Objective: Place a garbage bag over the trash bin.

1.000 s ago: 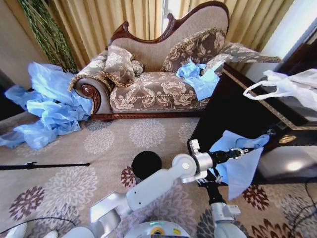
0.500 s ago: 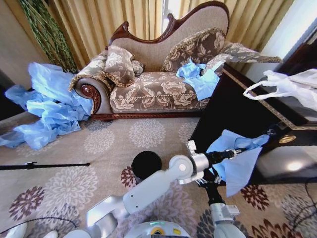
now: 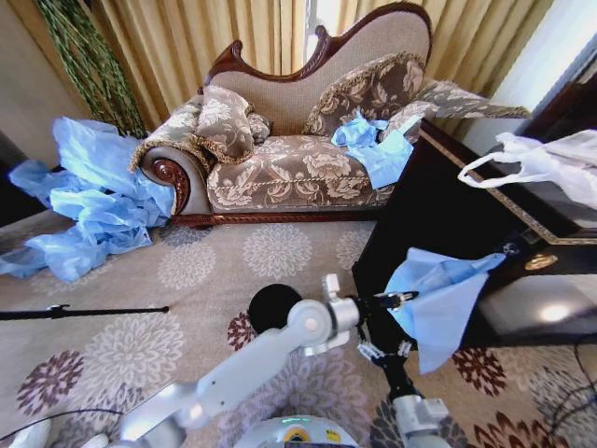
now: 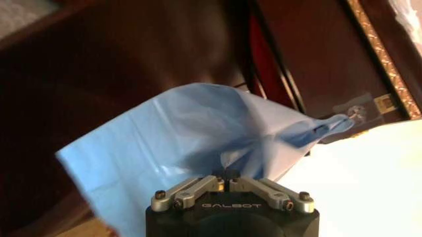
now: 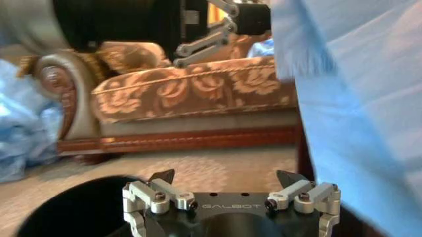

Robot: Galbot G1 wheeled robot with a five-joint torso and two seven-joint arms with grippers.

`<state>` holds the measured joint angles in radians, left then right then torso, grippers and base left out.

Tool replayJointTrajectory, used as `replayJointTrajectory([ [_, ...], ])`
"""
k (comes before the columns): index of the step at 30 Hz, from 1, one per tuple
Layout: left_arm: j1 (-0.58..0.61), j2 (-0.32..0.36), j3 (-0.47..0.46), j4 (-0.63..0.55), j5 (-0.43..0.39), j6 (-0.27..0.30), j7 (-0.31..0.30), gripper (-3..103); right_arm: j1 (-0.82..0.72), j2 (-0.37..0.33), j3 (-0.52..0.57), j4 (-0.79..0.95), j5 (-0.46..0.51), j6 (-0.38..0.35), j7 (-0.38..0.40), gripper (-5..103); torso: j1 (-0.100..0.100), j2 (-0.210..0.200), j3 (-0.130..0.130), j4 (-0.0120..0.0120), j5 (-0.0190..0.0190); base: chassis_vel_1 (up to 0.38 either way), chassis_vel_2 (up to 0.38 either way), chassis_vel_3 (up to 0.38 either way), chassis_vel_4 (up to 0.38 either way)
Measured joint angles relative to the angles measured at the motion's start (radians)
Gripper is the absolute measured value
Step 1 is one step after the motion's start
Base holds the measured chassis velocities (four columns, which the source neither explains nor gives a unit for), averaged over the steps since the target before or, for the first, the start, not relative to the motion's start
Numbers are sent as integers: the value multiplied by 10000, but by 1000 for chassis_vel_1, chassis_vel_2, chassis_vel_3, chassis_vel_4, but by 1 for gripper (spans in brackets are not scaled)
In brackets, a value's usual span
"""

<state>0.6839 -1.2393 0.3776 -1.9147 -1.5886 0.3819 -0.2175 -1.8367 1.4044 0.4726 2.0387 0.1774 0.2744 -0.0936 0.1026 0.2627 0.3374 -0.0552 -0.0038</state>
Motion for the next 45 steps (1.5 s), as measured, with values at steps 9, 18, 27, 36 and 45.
replayJointTrajectory([
  [9,1196,1252,-1179,-478,487,365,361,0,117,125,-820,-497,-408,420,-46,100,0,0,0,0,-1,0,0,0,0],
  [18,3052,2858,-3285,-1356,929,883,754,0,388,163,-1149,-764,-417,377,-8,100,0,0,0,-2,0,0,0,0,0],
  [27,4789,4569,-5177,-1966,1634,1082,1617,0,655,149,-1441,-1030,-520,365,-10,100,0,0,0,-2,2,0,0,0,0],
  [36,6031,5063,-6508,-1963,2322,806,1711,0,568,246,-1515,-1127,-552,546,-94,100,0,-1,1,0,3,0,0,0,0],
  [45,6248,4951,-6961,-2151,2315,724,1723,0,449,251,-1344,-1200,-519,731,-241,100,0,-1,0,0,4,0,0,0,0],
])
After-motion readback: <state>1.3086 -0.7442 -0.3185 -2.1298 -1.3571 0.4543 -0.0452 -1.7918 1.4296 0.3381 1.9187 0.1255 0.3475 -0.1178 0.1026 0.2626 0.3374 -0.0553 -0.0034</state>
